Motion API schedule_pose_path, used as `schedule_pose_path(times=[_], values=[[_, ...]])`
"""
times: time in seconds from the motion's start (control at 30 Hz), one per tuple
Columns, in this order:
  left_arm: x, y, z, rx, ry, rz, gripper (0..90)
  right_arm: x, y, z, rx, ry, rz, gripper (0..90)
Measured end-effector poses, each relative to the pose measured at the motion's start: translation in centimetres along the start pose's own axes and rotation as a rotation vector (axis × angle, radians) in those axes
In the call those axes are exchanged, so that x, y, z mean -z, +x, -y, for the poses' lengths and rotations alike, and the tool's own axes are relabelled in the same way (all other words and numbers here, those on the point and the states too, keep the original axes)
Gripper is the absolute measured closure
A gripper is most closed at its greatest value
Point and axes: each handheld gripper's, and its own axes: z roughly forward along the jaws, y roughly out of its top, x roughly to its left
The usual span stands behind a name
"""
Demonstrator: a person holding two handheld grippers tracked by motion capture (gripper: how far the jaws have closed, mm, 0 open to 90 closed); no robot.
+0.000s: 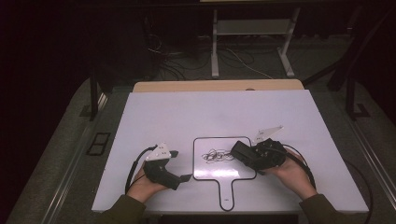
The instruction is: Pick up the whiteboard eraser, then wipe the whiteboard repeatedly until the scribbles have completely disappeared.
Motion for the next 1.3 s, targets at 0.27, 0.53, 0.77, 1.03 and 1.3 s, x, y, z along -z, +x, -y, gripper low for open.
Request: schedule_pose_path(times=[0.27, 0.53, 0.77, 1.03, 1.3], values=[[0.1, -0.1, 0.0, -0.002, -0.001, -0.001, 0.0, -0.2, 0.0, -1.0, 0.004, -0.014, -0.014, 38.9], [0.0, 0.0, 0.0, -0.004, 0.0, 0.001, 0.0, -0.6, 0.0, -2.2, 0.01, -0.025, -0.031, 38.9], [0.1, -0.1, 0.0, -0.006, 0.002, 0.001, 0.0, -1.1, -0.1, -3.4, 0.017, -0.039, -0.066, 38.8], [0.0, 0.0, 0.0, -0.008, 0.003, 0.002, 0.0, -2.5, 0.0, -5.1, 0.023, -0.033, -0.085, 38.8], [0.0, -0.1, 0.0, -0.002, -0.002, 0.004, 0.0, -4.0, 0.4, -6.7, 0.04, -0.011, -0.102, 38.8]])
